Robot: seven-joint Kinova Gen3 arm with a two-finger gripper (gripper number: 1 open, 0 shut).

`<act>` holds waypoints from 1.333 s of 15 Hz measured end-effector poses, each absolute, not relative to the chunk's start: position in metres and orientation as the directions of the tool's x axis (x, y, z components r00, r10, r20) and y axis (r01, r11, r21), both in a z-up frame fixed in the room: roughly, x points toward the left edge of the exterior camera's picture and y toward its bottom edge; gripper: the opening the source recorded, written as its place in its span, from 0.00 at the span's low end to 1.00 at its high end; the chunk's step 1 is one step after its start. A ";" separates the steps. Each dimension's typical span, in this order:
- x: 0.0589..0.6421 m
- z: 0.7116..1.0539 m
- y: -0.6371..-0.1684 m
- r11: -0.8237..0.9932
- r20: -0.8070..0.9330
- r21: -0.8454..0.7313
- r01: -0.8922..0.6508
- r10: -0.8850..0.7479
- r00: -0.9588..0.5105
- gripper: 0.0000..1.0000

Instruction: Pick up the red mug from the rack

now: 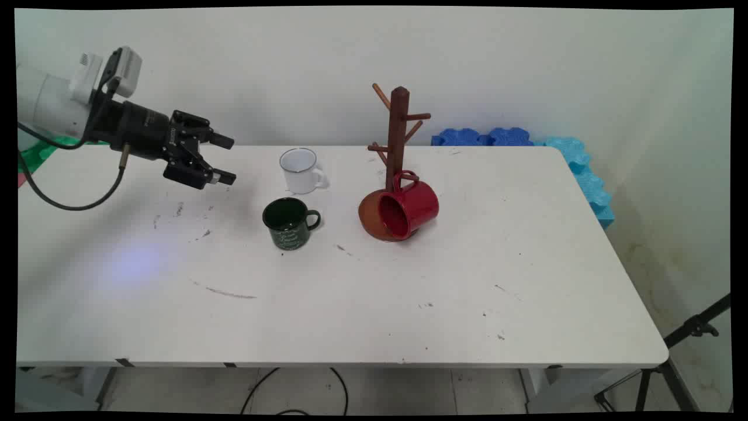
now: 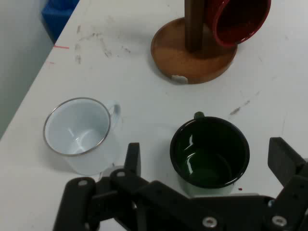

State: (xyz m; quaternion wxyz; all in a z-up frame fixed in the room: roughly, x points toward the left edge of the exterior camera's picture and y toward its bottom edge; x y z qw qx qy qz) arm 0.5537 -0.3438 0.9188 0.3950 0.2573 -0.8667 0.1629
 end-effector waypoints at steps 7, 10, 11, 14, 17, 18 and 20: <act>0.541 0.921 -0.343 0.801 0.785 -0.045 -0.597 -0.341 -0.517 1.00; 0.525 0.925 -0.343 0.787 0.792 -0.018 -0.617 -0.365 -0.489 1.00; 0.518 0.927 -0.343 0.781 0.794 -0.008 -0.624 -0.375 -0.479 1.00; 0.500 0.931 -0.344 0.766 0.796 0.020 -0.642 -0.401 -0.454 1.00; 0.476 0.935 -0.345 0.746 0.793 0.061 -0.663 -0.440 -0.422 1.00; 0.465 0.936 -0.346 0.737 0.791 0.080 -0.671 -0.457 -0.408 1.00; 0.448 0.938 -0.349 0.722 0.787 0.108 -0.684 -0.483 -0.385 1.00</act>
